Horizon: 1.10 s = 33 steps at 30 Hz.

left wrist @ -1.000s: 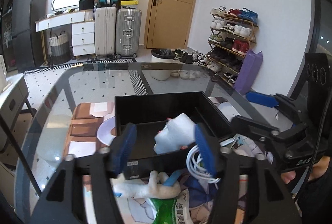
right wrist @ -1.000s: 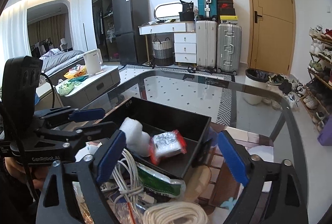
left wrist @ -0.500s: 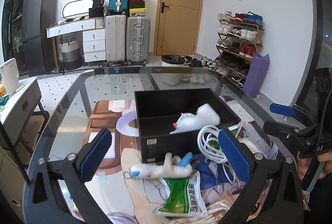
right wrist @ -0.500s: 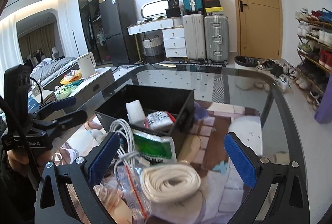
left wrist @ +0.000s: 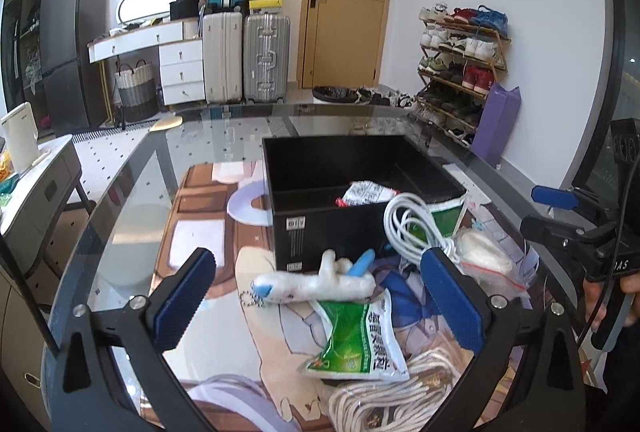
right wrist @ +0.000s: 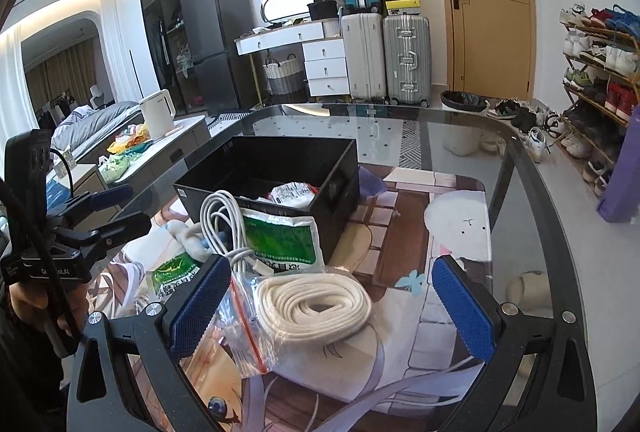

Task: Organize soft objects
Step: 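Move the right gripper over the coiled white rope in the zip bag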

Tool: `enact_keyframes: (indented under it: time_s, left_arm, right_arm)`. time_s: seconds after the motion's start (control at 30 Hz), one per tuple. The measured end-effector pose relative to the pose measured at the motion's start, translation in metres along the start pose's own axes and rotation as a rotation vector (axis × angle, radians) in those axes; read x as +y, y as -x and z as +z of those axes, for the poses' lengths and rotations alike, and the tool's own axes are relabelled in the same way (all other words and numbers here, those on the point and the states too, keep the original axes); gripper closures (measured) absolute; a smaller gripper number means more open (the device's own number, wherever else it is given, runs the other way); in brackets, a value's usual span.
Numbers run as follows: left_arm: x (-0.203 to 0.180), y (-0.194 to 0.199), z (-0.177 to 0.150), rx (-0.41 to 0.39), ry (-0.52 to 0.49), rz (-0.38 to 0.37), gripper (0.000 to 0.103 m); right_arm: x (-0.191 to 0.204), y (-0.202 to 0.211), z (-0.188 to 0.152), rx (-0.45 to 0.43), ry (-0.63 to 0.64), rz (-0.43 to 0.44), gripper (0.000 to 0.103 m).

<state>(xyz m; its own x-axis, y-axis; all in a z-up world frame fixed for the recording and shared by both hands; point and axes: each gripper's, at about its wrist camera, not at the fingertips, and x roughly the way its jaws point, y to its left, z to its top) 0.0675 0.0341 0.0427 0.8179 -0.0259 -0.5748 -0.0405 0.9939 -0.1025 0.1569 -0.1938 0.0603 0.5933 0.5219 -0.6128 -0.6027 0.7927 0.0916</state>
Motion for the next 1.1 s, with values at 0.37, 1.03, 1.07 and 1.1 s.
enact_keyframes:
  time_s: [0.37,1.03,1.07,1.1]
  left_arm:
    - [0.003,0.000,-0.013,0.056,0.012,-0.008,0.000]
    - [-0.002,-0.007,-0.018,0.078,-0.015,0.006,0.000]
    - [-0.003,-0.008,-0.019,0.081,-0.018,0.006,0.000]
    - [-0.003,-0.008,-0.019,0.082,-0.019,0.006,0.000]
  right_arm:
    - [0.000,-0.004,-0.001,0.027,-0.010,0.004,0.001]
    - [-0.007,-0.049,-0.020,0.203,-0.036,-0.035,0.001]
    - [-0.010,-0.050,-0.021,0.209,-0.039,-0.049,0.001]
    - [-0.013,-0.051,-0.022,0.217,-0.040,-0.063,0.001]
